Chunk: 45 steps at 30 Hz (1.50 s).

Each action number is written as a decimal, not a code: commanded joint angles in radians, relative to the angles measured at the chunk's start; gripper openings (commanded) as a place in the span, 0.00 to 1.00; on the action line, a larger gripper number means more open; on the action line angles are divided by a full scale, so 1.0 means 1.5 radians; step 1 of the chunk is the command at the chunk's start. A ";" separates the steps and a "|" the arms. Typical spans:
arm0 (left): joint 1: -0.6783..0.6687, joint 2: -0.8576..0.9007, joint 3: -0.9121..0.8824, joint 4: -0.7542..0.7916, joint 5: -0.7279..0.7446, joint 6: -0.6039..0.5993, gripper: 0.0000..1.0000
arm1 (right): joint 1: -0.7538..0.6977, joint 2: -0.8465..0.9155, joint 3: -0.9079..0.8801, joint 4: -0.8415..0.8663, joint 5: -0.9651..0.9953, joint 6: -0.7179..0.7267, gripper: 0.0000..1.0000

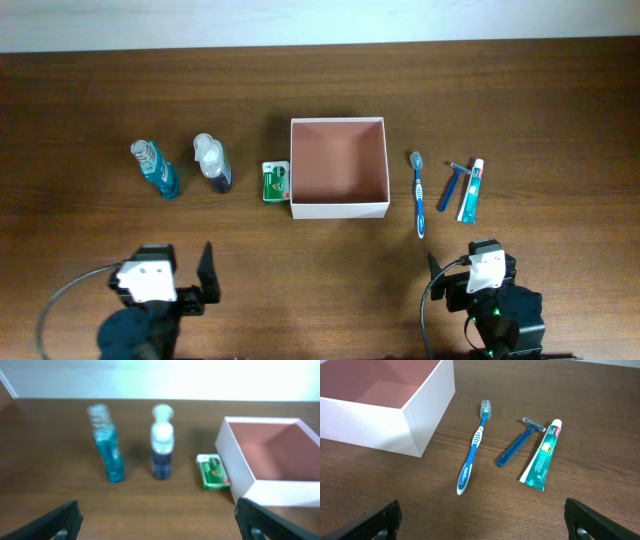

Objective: Pack container
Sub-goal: 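Move the left gripper toward the blue mouthwash bottle, then grasp the blue mouthwash bottle with the left gripper and lift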

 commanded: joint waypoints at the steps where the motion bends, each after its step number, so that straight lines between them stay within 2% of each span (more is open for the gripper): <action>1: 0.004 0.089 0.112 -0.032 -0.073 0.004 0.99 | -0.006 -0.007 -0.004 0.001 -0.001 -0.004 0.99; 9: 0.027 0.399 0.369 -0.103 -0.139 0.006 0.99 | -0.006 -0.007 -0.004 0.001 -0.001 -0.004 0.99; 10: 0.054 0.491 0.441 -0.140 -0.097 0.006 0.99 | -0.006 -0.007 -0.004 0.001 -0.001 -0.004 0.99; 16: 0.195 0.793 0.680 -0.295 0.016 0.006 0.99 | -0.006 -0.007 -0.004 0.001 -0.001 -0.004 0.99; 22: 0.233 0.983 0.737 -0.338 0.095 0.009 0.99 | -0.006 -0.007 -0.004 0.001 -0.001 -0.004 0.99; 28: 0.230 1.060 0.737 -0.338 0.097 0.052 0.99 | -0.006 -0.007 -0.004 0.001 -0.001 -0.004 0.99; 32: 0.229 1.062 0.738 -0.321 0.097 0.057 0.99 | -0.006 -0.007 -0.004 0.001 -0.001 -0.004 0.99; 39: 0.215 1.076 0.738 -0.251 0.104 0.147 0.99 | -0.006 -0.007 -0.004 0.001 -0.001 -0.004 0.99; 45: 0.186 1.110 0.737 -0.215 0.101 0.157 0.99 | -0.006 -0.007 -0.004 0.001 -0.001 -0.004 0.99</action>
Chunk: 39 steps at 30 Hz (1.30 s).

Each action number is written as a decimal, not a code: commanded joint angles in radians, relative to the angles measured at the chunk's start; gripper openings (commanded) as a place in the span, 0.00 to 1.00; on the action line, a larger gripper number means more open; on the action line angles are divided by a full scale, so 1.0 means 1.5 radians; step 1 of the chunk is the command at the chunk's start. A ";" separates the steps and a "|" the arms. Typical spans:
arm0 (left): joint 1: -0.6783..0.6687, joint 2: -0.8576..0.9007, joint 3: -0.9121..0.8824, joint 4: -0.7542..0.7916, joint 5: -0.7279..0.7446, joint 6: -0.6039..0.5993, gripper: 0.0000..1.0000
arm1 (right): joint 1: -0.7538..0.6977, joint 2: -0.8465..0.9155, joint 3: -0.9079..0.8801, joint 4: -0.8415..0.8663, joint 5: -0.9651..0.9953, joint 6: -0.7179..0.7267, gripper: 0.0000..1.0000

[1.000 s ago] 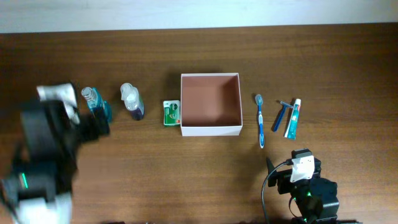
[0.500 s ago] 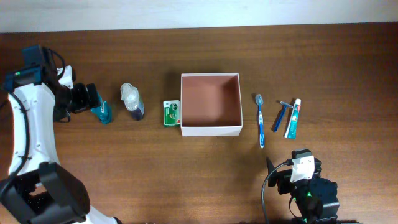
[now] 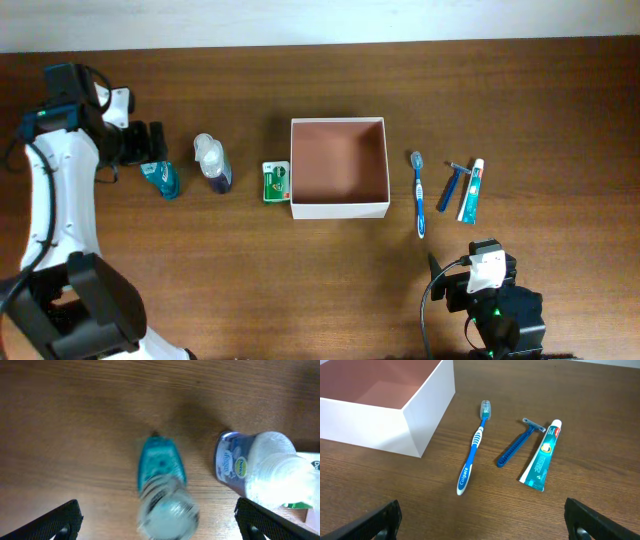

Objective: Pack container
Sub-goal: 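Grasp the blue mouthwash bottle with the left gripper and lift, then carry the mouthwash into the box and release it upright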

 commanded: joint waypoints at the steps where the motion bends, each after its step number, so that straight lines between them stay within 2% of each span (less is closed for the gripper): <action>1: -0.019 0.036 0.012 0.016 0.008 0.034 0.99 | -0.006 -0.006 -0.004 0.002 -0.001 -0.004 0.99; 5: -0.023 0.067 0.012 0.022 -0.005 0.016 0.99 | -0.006 -0.006 -0.004 0.002 -0.001 -0.004 0.99; 9: -0.023 0.092 0.012 0.024 -0.031 -0.012 0.79 | -0.006 -0.006 -0.004 0.002 -0.001 -0.004 0.99; 13: -0.023 0.096 0.013 0.023 -0.030 -0.019 0.49 | -0.006 -0.006 -0.004 0.002 -0.001 -0.004 0.99; 14: -0.023 0.096 0.013 0.022 -0.030 -0.019 0.46 | -0.006 -0.006 -0.004 0.002 -0.001 -0.004 0.99; 19: -0.023 0.085 0.057 -0.033 -0.030 -0.036 0.17 | -0.006 -0.006 -0.004 0.002 -0.001 -0.004 0.99; 22: -0.023 0.071 0.110 -0.086 -0.030 -0.036 0.13 | -0.006 -0.006 -0.004 0.002 -0.001 -0.004 0.99; 28: -0.034 0.016 0.300 -0.243 -0.025 -0.075 0.13 | -0.006 -0.006 -0.004 0.002 -0.001 -0.004 0.99; 30: -0.052 -0.006 0.355 -0.279 -0.017 -0.077 0.07 | -0.006 -0.006 -0.004 0.002 -0.001 -0.004 0.99; 32: -0.100 -0.040 0.403 -0.310 0.002 -0.077 0.01 | -0.006 -0.006 -0.004 0.002 -0.001 -0.004 0.99; 39: -0.293 -0.066 0.403 -0.309 0.010 -0.128 0.01 | -0.006 -0.006 -0.004 0.002 -0.001 -0.004 0.99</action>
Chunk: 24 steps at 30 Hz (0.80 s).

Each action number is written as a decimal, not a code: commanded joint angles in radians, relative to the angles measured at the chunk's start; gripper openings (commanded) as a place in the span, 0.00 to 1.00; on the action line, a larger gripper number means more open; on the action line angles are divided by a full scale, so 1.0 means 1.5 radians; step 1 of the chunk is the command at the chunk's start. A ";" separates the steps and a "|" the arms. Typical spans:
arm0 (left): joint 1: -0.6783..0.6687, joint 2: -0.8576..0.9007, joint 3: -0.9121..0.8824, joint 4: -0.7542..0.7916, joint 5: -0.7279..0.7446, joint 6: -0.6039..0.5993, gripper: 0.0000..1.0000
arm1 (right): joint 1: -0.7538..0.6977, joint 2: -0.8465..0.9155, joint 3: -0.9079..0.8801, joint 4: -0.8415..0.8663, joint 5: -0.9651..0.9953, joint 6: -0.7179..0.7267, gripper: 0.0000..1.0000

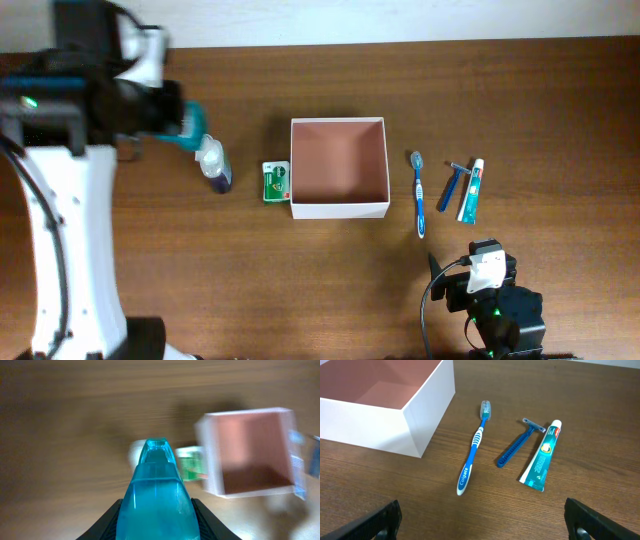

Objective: Pack container
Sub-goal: 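Carry the mouthwash into the box and release it upright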

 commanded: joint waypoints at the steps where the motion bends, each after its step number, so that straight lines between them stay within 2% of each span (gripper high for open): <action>1: -0.102 0.013 -0.004 0.025 0.023 -0.045 0.01 | -0.006 -0.005 -0.004 0.002 -0.001 -0.004 0.99; 5: -0.205 0.063 -0.024 0.122 0.017 -0.055 0.01 | -0.006 -0.005 -0.004 0.002 -0.001 -0.004 0.99; 9: -0.266 0.155 -0.024 0.202 0.014 -0.056 0.01 | -0.006 -0.005 -0.004 0.002 -0.001 -0.004 0.99; 20: -0.320 0.354 -0.024 0.356 0.005 -0.050 0.02 | -0.006 -0.005 -0.004 0.002 -0.001 -0.004 0.99; 24: -0.340 0.383 -0.024 0.376 0.005 -0.046 0.09 | -0.006 -0.005 -0.004 0.002 -0.001 -0.004 0.99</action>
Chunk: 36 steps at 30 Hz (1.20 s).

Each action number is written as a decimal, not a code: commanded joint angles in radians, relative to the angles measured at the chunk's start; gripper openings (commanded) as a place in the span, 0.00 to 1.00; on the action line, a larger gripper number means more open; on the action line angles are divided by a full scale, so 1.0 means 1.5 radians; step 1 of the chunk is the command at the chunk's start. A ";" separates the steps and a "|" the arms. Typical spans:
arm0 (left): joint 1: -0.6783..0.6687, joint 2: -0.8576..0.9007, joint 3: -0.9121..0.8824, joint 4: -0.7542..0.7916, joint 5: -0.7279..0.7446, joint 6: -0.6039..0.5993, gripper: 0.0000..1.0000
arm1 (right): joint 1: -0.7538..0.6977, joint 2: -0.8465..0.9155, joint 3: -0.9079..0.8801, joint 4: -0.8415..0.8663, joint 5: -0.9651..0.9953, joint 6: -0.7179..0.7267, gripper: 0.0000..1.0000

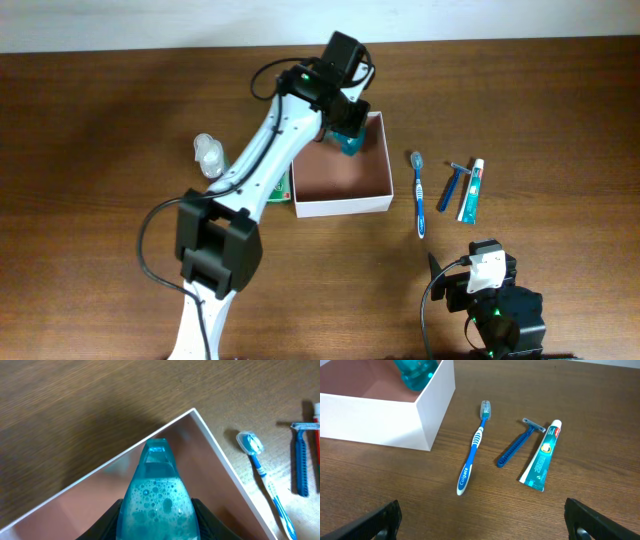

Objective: Pack container
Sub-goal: 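Carry the mouthwash into the box and release it upright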

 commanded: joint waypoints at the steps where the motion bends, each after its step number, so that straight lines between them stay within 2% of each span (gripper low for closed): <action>1: -0.028 0.005 0.010 0.014 0.000 0.002 0.12 | -0.006 -0.005 -0.004 0.002 -0.001 -0.004 0.99; 2: -0.033 0.009 0.010 0.014 -0.005 0.002 0.19 | -0.006 -0.005 -0.004 0.002 -0.001 -0.004 0.99; 4: -0.043 0.009 0.010 0.014 -0.016 0.002 0.40 | -0.006 -0.005 -0.004 0.002 -0.001 -0.004 0.99; 5: -0.048 0.009 0.010 0.014 -0.027 0.002 0.54 | -0.006 -0.005 -0.004 0.002 -0.001 -0.004 0.99; 6: -0.050 0.009 0.010 0.014 -0.034 0.002 0.61 | -0.006 -0.005 -0.004 0.002 -0.001 -0.004 0.99; 7: -0.054 0.009 0.013 0.011 -0.040 0.002 0.73 | -0.006 -0.005 -0.004 0.002 -0.001 -0.004 0.99; 9: -0.056 0.009 0.026 -0.007 -0.039 0.002 0.82 | -0.006 -0.005 -0.004 0.002 -0.001 -0.004 0.99; 12: -0.055 0.003 0.063 -0.064 -0.039 0.002 0.83 | -0.006 -0.005 -0.004 0.002 -0.001 -0.004 0.99; 20: -0.016 -0.006 0.339 -0.363 -0.042 0.001 0.82 | -0.006 -0.005 -0.004 0.002 -0.001 -0.004 0.99; 23: 0.011 -0.006 0.432 -0.475 -0.090 0.002 0.82 | -0.006 -0.005 -0.004 0.002 -0.001 -0.004 0.99; 29: 0.094 -0.076 0.393 -0.475 -0.095 0.006 0.80 | -0.006 -0.005 -0.004 0.002 -0.001 -0.004 0.99; 33: 0.181 -0.140 0.276 -0.475 -0.143 0.001 0.82 | -0.006 -0.005 -0.004 0.002 -0.001 -0.004 0.99; 36: 0.248 -0.153 0.181 -0.475 -0.111 0.001 0.86 | -0.006 -0.005 -0.004 0.002 -0.001 -0.004 0.99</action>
